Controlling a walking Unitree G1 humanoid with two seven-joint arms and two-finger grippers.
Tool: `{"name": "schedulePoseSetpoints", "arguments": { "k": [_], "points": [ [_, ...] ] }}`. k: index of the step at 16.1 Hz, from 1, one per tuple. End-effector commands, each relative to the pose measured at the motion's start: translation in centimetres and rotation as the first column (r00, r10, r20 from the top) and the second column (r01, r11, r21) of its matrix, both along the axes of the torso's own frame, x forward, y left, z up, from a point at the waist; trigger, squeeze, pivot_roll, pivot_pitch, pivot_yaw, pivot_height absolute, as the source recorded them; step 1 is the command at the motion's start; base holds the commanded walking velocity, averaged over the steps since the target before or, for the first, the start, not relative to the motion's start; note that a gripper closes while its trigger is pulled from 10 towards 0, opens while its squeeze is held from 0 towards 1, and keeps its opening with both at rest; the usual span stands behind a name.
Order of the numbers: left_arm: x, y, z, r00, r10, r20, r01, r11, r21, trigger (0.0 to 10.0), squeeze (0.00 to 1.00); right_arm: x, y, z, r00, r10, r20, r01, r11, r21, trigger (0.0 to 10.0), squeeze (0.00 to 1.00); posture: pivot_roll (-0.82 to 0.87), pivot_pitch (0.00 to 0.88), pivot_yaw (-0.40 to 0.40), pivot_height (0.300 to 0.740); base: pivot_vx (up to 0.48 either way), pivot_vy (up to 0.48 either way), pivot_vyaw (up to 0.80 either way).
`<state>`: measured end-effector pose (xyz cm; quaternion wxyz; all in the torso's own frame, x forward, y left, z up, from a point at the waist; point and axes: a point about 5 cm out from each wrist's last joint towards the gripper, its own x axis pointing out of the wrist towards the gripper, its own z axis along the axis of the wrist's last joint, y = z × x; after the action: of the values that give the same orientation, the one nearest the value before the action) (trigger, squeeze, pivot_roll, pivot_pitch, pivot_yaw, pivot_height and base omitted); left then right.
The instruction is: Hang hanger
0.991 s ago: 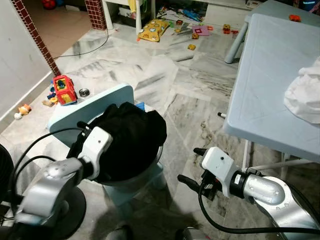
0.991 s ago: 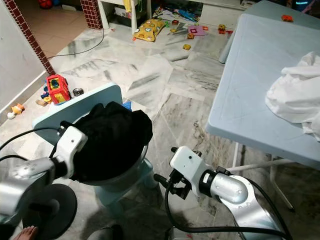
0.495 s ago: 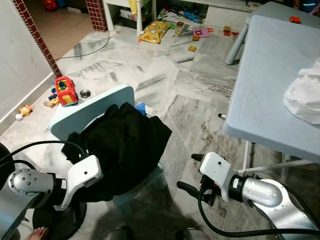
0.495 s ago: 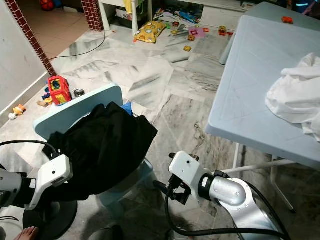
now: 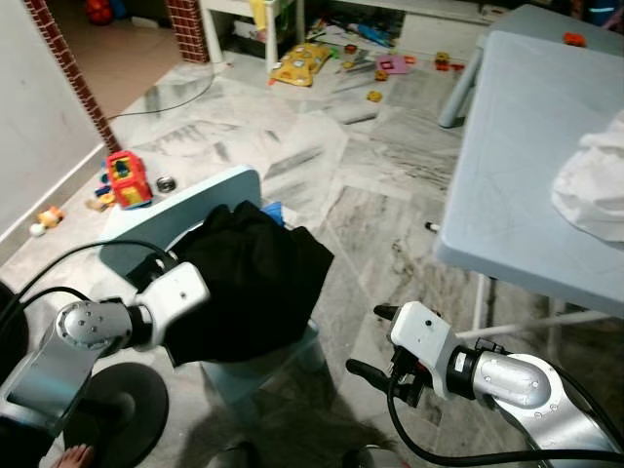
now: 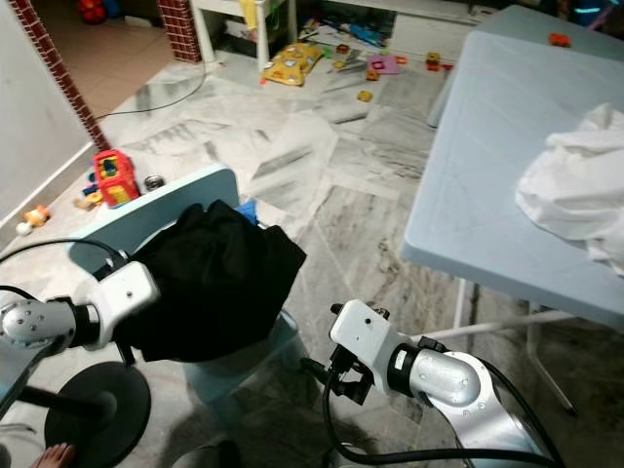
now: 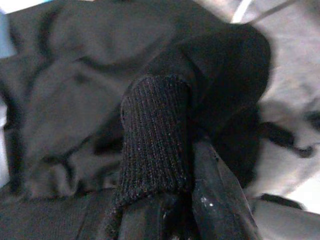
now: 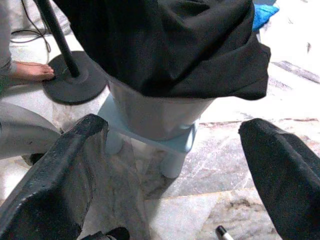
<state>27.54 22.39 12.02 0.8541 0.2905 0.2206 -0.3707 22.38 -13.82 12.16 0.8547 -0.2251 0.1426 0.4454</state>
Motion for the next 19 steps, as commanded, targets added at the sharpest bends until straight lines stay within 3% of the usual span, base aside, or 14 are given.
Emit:
{"name": "schedulePoseSetpoints", "arguments": {
  "k": [1, 3, 5, 6, 7, 8, 9, 10, 11, 12, 13, 15, 16, 19],
  "points": [
    [0.1, 1.0, -0.7, 0.997, 0.083, -0.002, -0.083, 0.996, 0.017, 0.0, 0.0, -0.2, 0.0, -0.2, 1.0, 0.006, -0.004, -0.006, 1.0, -0.004, 10.0, 0.0, -0.19, 0.155, -0.001, 0.74, 0.0, 0.0, 0.0],
    [-0.2, 2.4, -2.7, 0.975, 0.211, -0.069, -0.209, 0.977, 0.037, 0.0, 0.0, -0.3, -0.1, -0.3, 1.0, 0.001, -0.006, -0.001, 1.0, -0.005, 10.0, 0.0, -0.19, 0.155, 0.0, 0.74, 0.0, 0.0, 0.0],
    [-0.2, 3.2, -4.5, 0.927, 0.366, -0.083, -0.368, 0.93, -0.015, 0.0, 0.0, -0.3, -0.1, -0.4, 1.0, -0.001, -0.006, 0.001, 1.0, -0.007, 10.0, 0.0, -0.19, 0.157, 0.0, 0.74, 0.0, 0.0, 0.0],
    [-0.1, 3.3, -5.2, 0.878, 0.466, -0.115, -0.477, 0.873, -0.101, 2.6, 0.0, -0.3, -0.1, -0.4, 1.0, -0.001, -0.006, 0.001, 1.0, -0.008, 10.0, 0.0, -0.19, 0.156, 0.0, 0.74, 0.0, 0.0, 0.0],
    [-0.1, 3.2, -5.9, 0.804, 0.571, -0.165, -0.594, 0.783, -0.185, 7.7, 0.0, -0.3, -0.1, -0.5, 1.0, -0.001, -0.004, 0.001, 1.0, -0.01, 10.0, 0.0, -0.19, 0.157, 0.0, 0.74, 0.0, 0.0, 0.0],
    [-0.1, 2.4, -6.7, 0.68, 0.664, -0.311, -0.732, 0.59, -0.341, 10.0, 0.0, -0.3, -0.1, -0.5, 1.0, 0.001, -0.001, -0.001, 1.0, -0.013, 10.0, 0.0, -0.19, 0.158, -0.004, 0.74, 0.0, 0.0, 0.0],
    [0.0, 2.2, -6.9, 0.624, 0.697, -0.354, -0.777, 0.506, -0.374, 10.0, 0.0, -0.2, 0.0, -0.5, 1.0, 0.002, 0.0, -0.002, 1.0, -0.015, 10.0, 0.0, -0.19, 0.158, -0.005, 0.74, 0.0, 0.0, 0.0],
    [0.2, 2.1, -7.1, 0.578, 0.723, -0.378, -0.809, 0.446, -0.383, 10.0, 0.0, -0.2, 0.0, -0.5, 1.0, 0.003, 0.002, -0.003, 1.0, -0.017, 10.0, 0.0, -0.18, 0.157, -0.007, 0.74, 0.0, 0.0, 0.0],
    [0.6, 2.0, -6.9, 0.533, 0.752, -0.388, -0.829, 0.37, -0.42, 10.0, 0.37, -0.2, 0.0, -0.6, 1.0, 0.003, 0.003, -0.003, 1.0, -0.018, 10.0, 0.0, -0.18, 0.155, -0.008, 0.74, 0.0, 0.0, 0.0],
    [0.8, 2.0, -6.8, 0.496, 0.772, -0.396, -0.843, 0.32, -0.433, 10.0, 1.0, -0.2, 0.0, -0.6, 1.0, 0.003, 0.005, -0.003, 1.0, -0.018, 10.0, 0.0, -0.18, 0.155, -0.008, 0.74, 0.0, 0.0, 0.0],
    [1.2, 2.0, -6.7, 0.443, 0.795, -0.415, -0.861, 0.248, -0.443, 10.0, 1.0, -0.1, 0.0, -0.6, 1.0, 0.003, 0.008, -0.003, 1.0, -0.019, 10.0, 0.0, -0.18, 0.153, -0.007, 0.74, 0.0, 0.0, 0.0],
    [1.9, 0.6, -5.6, 0.382, 0.807, -0.45, -0.886, 0.181, -0.427, 10.0, 1.0, 0.0, 0.1, -0.6, 1.0, -0.006, 0.019, 0.006, 1.0, -0.02, 10.0, 0.0, -0.18, 0.152, -0.004, 0.74, 0.0, 0.0, 0.0],
    [2.2, -0.1, -4.8, 0.348, 0.808, -0.475, -0.883, 0.113, -0.455, 10.0, 1.0, 0.0, 0.1, -0.6, 1.0, -0.008, 0.019, 0.008, 1.0, -0.02, 10.0, 0.0, -0.18, 0.151, -0.003, 0.74, 0.0, 0.0, 0.0],
    [2.0, -2.2, -3.8, 0.337, 0.781, -0.526, -0.871, 0.048, -0.488, 10.0, 1.0, 0.0, 0.1, -0.6, 1.0, -0.005, 0.019, 0.005, 1.0, -0.021, 10.0, 0.0, -0.17, 0.148, -0.002, 0.74, 0.0, 0.0, 0.0]
  ]
}}
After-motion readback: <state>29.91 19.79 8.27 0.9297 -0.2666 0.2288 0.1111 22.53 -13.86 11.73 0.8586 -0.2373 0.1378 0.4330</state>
